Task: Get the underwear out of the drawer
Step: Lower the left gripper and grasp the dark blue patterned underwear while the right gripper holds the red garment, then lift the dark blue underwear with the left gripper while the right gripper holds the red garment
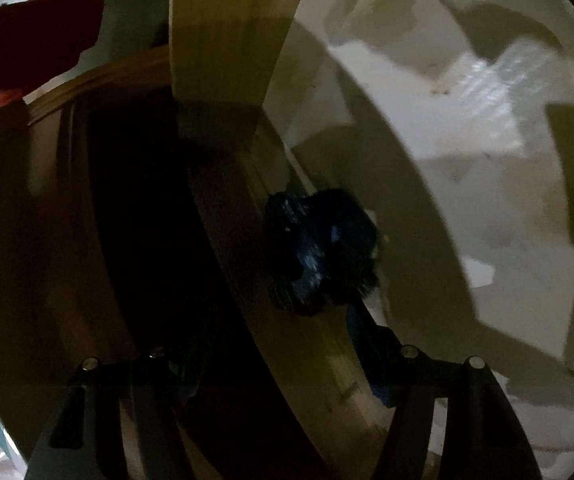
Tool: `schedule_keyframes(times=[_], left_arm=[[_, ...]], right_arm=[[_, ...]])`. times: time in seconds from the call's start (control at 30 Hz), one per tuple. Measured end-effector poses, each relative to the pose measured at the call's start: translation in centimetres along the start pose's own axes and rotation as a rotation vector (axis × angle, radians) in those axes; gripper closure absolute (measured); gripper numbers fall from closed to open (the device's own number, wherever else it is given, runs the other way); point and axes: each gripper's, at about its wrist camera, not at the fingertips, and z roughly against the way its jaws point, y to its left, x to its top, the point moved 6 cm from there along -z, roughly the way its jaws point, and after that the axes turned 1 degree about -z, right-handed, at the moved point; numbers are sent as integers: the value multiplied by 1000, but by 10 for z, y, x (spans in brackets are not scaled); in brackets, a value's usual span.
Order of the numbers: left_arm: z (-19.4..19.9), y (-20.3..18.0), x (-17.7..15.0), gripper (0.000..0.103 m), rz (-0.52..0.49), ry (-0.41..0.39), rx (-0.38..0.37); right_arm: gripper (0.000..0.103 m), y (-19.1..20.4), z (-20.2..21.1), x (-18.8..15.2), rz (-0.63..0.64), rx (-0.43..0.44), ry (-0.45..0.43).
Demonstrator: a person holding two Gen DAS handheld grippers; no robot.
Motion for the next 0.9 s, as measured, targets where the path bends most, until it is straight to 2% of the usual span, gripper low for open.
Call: schedule_keyframes(times=[0.13,0.17,0.2,0.23,0.43,0.7,0.9], left_arm=[[-13,0,16,39,-33,-29,30],[-15,-1,20,62,-34,-33,7],[-18,-3,22,89,-27,-19,-37],[-24,-4,23,96,-11,3,-74],[-22,-1,24,99,42,12,-156],[-5,12,4,99,184,54,-296],[8,15,-9,99,203,84,-370]], right_arm=[[50,1,-2,0,-2,6,9],[50,1,-3,-1,-2,10,11],[50,2,-3,-1,-4,14,13],[50,2,-4,-1,-4,19,17],[49,5,-7,-2,-9,37,30],[49,8,-9,0,-12,51,34],[48,8,-11,1,-16,58,41]])
